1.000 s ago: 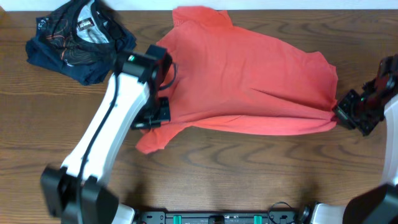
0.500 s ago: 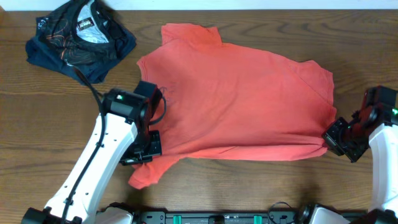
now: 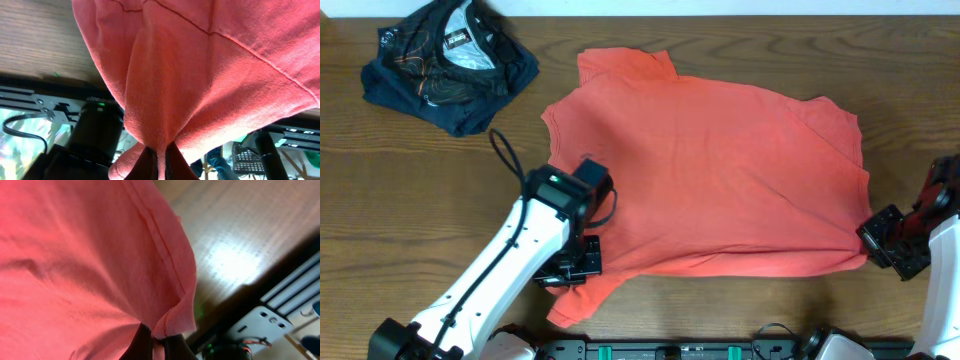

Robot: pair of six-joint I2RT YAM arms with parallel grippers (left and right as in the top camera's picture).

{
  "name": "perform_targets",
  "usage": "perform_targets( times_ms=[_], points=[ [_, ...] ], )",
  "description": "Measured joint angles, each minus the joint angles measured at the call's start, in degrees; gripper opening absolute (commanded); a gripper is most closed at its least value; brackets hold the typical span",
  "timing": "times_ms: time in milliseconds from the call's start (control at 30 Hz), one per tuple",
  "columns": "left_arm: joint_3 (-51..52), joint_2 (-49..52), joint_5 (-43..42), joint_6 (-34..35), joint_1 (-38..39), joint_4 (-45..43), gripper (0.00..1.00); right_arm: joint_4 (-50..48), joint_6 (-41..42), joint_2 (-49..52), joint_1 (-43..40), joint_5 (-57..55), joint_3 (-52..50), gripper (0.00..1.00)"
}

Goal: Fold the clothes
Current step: 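Lay the shirt flat and pull its near edge toward the robot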

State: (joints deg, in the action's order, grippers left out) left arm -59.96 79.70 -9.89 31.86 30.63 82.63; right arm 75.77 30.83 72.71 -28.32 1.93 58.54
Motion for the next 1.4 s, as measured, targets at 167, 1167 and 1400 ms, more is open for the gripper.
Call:
perform_targets(
  times_ms=[167, 1167, 1400],
  points=[
    [0.0, 0.0, -0.3, 3.4, 5.9, 0.0, 0.06, 0.7, 0.4, -3.4, -0.5, -2.0, 0.0, 0.01],
    [-1.6, -3.8, 16.4, 0.3, 4.1, -17.9, 0.06, -1.9, 3.8, -6.4, -1.9, -3.3, -0.1, 0.01],
    [-1.6, -3.8, 19.1, -0.9, 4.1, -19.2, 0.06, 2.3, 8.1, -6.4, -1.8, -3.5, -2.0, 0.02]
  ],
)
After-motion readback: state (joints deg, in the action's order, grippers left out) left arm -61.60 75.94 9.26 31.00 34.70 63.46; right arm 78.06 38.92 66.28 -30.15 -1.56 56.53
